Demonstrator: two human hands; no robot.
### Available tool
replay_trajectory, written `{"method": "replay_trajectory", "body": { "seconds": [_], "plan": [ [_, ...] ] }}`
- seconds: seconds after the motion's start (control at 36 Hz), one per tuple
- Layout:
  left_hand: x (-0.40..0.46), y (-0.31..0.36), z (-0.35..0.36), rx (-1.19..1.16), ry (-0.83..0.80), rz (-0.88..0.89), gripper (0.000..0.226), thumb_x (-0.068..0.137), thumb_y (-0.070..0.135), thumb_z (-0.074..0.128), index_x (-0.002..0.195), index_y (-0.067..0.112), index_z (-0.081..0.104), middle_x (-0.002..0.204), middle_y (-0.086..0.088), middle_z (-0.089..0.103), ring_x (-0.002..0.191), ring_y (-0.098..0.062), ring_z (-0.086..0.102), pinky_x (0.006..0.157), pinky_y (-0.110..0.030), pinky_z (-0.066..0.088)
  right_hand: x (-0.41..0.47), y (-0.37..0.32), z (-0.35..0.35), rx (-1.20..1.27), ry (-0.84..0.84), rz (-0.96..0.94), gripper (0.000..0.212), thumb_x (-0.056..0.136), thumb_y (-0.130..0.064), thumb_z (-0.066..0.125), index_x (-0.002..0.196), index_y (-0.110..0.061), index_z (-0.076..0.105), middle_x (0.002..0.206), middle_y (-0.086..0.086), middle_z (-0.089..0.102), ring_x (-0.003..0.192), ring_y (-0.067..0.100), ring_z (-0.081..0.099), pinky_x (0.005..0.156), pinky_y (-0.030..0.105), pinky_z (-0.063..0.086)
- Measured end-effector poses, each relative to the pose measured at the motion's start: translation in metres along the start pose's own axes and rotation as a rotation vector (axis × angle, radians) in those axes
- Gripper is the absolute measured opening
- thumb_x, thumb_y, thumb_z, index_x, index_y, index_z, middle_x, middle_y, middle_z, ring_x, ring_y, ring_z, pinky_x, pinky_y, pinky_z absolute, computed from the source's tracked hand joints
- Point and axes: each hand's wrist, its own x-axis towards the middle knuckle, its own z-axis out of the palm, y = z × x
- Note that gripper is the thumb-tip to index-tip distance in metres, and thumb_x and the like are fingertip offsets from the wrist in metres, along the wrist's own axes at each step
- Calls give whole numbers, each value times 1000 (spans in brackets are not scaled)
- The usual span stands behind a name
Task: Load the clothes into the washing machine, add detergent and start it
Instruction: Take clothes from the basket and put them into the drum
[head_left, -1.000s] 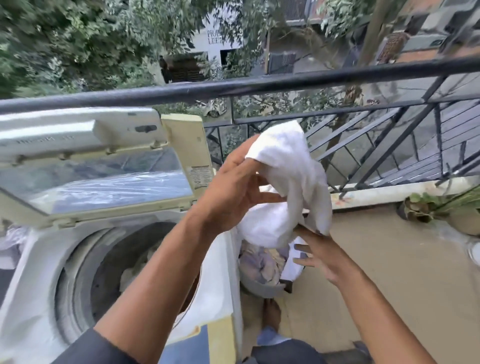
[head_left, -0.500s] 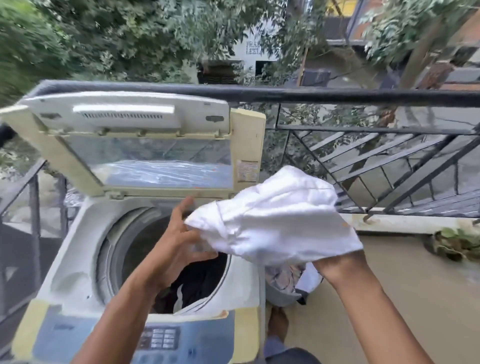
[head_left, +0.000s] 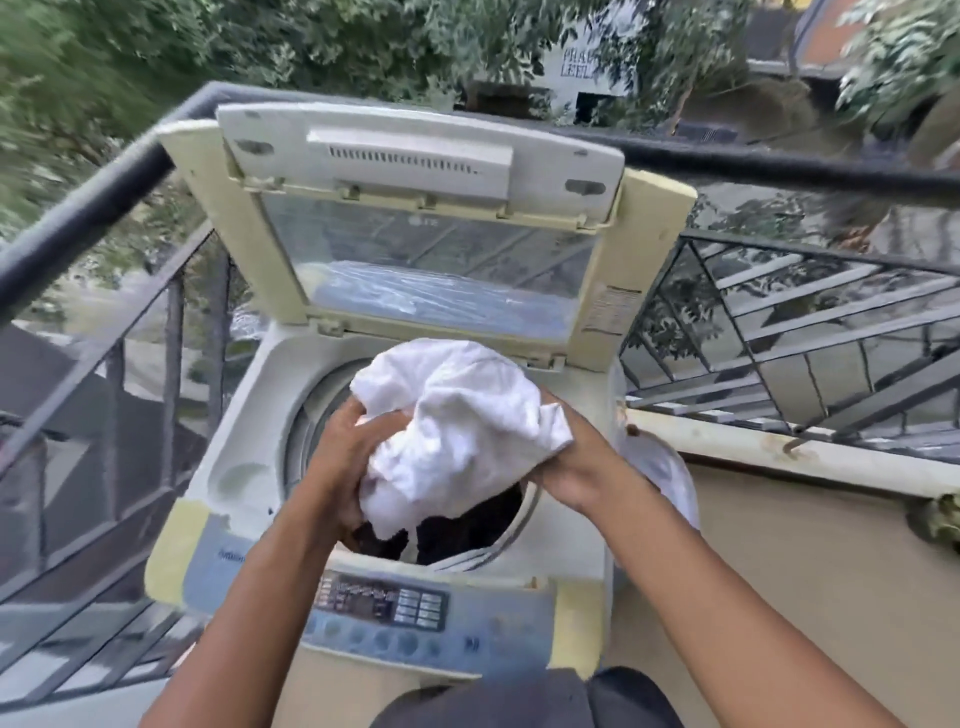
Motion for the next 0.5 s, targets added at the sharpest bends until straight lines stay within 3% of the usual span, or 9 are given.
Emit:
{"method": "replay_trajectory", "body": {
  "seconds": [0.06,0.08,0.11,0.17,0.25,0.31,0.36,0.42,0.5],
  "plan": [
    [8,-5,-15,36,109,-13,37,90,1,72,126,11,70,118,-20,76,108,-40,73,88,-49,58,13,7,-2,-121,150,10,15,100,-20,55,102,-22,70,80,4,66,69,20,62,63,30,57],
    [11,-7,-22,52,145,-20,35,90,3,73,124,12,71,115,-18,78,107,-39,74,84,-46,61,19,11,-4,-130,189,17,12,100,-24,57,106,-24,68,86,4,68,77,23,64,73,37,62],
    [14,-11,-27,69,192,-27,34,90,5,75,123,12,71,113,-16,79,104,-38,75,76,-43,62,25,17,-7,-135,173,31,16,101,-30,60,116,-27,65,96,4,71,87,26,67,86,47,62],
    [23,-19,-37,67,238,-74,35,91,10,76,125,13,70,112,-16,79,96,-36,77,64,-38,60,32,27,-6,-80,119,67,38,99,-46,65,134,-38,55,119,6,71,105,33,72,95,60,57],
    [32,-32,-45,88,192,-181,35,96,22,72,129,11,68,112,-15,78,89,-29,77,61,-33,59,44,46,3,-206,13,122,61,92,-48,74,143,-51,43,131,-7,63,112,33,70,92,55,60],
    [36,-41,-47,116,101,-293,36,100,34,66,128,12,71,118,-15,78,101,-29,77,78,-38,60,53,63,17,-309,-27,151,67,88,-39,81,144,-48,46,134,-12,59,115,28,68,86,51,63],
    [39,-47,-49,164,19,-394,40,101,40,60,125,11,74,120,-15,77,111,-31,74,97,-43,56,69,80,23,-385,-7,171,58,85,-28,85,135,-39,56,133,-6,64,116,25,69,88,49,63],
    [45,-50,-53,251,55,-427,35,91,35,66,113,10,77,114,-16,79,107,-32,75,94,-43,55,84,94,23,-464,55,182,51,82,-18,87,122,-34,60,126,3,70,112,25,72,92,47,62],
    [57,-53,-62,302,157,-466,32,73,26,72,99,8,78,98,-12,79,89,-33,75,78,-42,56,100,101,18,-541,157,154,53,76,-18,89,119,-30,61,118,-1,71,105,20,72,84,37,62]
  ]
}}
